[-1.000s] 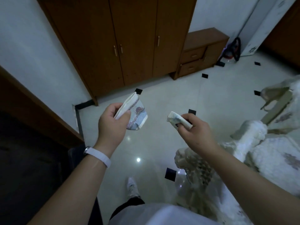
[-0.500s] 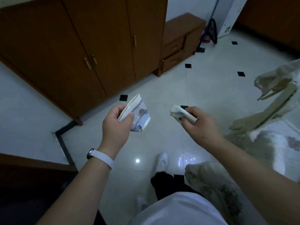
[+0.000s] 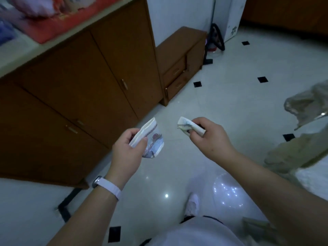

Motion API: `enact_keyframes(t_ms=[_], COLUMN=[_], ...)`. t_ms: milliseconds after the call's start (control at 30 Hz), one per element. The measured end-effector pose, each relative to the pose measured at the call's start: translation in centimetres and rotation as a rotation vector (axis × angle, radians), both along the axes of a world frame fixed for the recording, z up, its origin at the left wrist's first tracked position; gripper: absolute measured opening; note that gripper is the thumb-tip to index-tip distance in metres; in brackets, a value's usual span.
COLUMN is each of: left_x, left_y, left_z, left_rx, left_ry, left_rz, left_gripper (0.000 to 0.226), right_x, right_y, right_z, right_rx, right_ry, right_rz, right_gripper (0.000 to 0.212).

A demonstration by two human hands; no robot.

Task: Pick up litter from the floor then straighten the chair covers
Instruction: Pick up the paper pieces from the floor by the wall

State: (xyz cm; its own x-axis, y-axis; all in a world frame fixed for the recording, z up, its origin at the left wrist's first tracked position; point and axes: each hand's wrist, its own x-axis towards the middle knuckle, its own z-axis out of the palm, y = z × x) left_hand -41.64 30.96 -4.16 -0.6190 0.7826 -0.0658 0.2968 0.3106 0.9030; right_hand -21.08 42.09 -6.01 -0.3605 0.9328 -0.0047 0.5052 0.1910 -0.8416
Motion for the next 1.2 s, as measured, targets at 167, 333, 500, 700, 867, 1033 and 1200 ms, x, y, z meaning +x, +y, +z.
enact_keyframes(t_ms=[167, 333, 500, 700, 867, 1033, 1200], left_x=[1.3, 0.8, 0.8, 0.1, -0.9, 0.6, 3.7], left_y=[9.5, 17.4, 26.8, 40.6, 52.4, 61.9, 69.2], left_z=[0.8, -0.2, -1.8, -4.4, -4.6, -3.4, -4.0], left_rx=[0.024, 0.007, 0.048, 0.08, 0.102, 0.119, 0.096], left_ry=[0.013, 0.023, -0.022, -0.124, -0.141, -0.121, -0.123], left_rz=[-0.144, -0.253, -0.334, -0.469, -0.607, -0.714, -0.798], left_gripper=[0.013, 0.014, 0.019, 0.022, 0.025, 0.025, 0.019], right_x=[2.9, 5.6, 6.4, 5.3, 3.9, 4.1, 6.6], right_y=[7.5, 12.4, 18.2, 28.6, 36.9, 43.3, 48.2], right_z=[1.6, 0.4, -1.1, -0.9, 0.8, 2.0, 0.8], right_rx=[0.015, -0.036, -0.066, -0.032, -0.025, 0.03, -0.047], right_ry=[-0.026, -0.032, -0.102, -0.207, -0.257, -0.243, -0.215], right_rz=[-0.116, -0.265, -0.368, -0.508, -0.593, -0.712, -0.791], right_gripper=[0.017, 0.02, 0.015, 0.012, 0.018, 0.018, 0.02])
